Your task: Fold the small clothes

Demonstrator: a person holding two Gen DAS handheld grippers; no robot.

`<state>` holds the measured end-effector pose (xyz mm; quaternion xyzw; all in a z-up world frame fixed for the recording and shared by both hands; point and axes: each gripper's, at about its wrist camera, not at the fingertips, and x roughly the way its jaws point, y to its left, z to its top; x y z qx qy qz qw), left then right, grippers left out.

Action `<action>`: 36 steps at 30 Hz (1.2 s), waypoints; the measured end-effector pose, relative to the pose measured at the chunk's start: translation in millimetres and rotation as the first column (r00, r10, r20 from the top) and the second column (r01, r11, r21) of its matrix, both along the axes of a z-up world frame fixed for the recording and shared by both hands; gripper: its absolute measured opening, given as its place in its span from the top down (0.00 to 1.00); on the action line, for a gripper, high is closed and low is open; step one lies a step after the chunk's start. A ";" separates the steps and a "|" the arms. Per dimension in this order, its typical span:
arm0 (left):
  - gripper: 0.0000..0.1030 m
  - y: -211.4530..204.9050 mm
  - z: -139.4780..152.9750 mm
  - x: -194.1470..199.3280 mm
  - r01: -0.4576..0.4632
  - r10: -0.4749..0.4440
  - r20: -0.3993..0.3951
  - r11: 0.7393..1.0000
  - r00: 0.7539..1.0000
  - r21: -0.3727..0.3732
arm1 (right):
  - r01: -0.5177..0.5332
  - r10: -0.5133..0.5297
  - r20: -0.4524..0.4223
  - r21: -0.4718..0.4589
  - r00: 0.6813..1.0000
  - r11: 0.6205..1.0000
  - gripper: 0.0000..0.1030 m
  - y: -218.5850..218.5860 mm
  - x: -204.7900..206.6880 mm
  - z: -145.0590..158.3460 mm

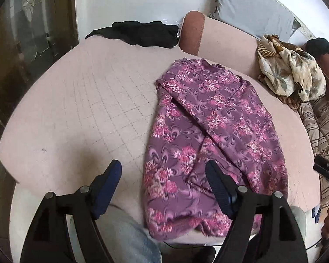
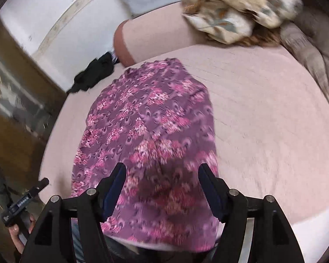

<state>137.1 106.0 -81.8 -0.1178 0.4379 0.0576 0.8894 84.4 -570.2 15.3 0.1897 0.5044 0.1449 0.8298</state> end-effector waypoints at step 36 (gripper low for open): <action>0.23 0.4 -65.7 10.2 -0.022 0.016 -0.192 0.999 0.981 -0.028 | -0.030 0.004 -0.212 -0.117 0.977 0.993 0.37 -6.6 -27.0 -83.9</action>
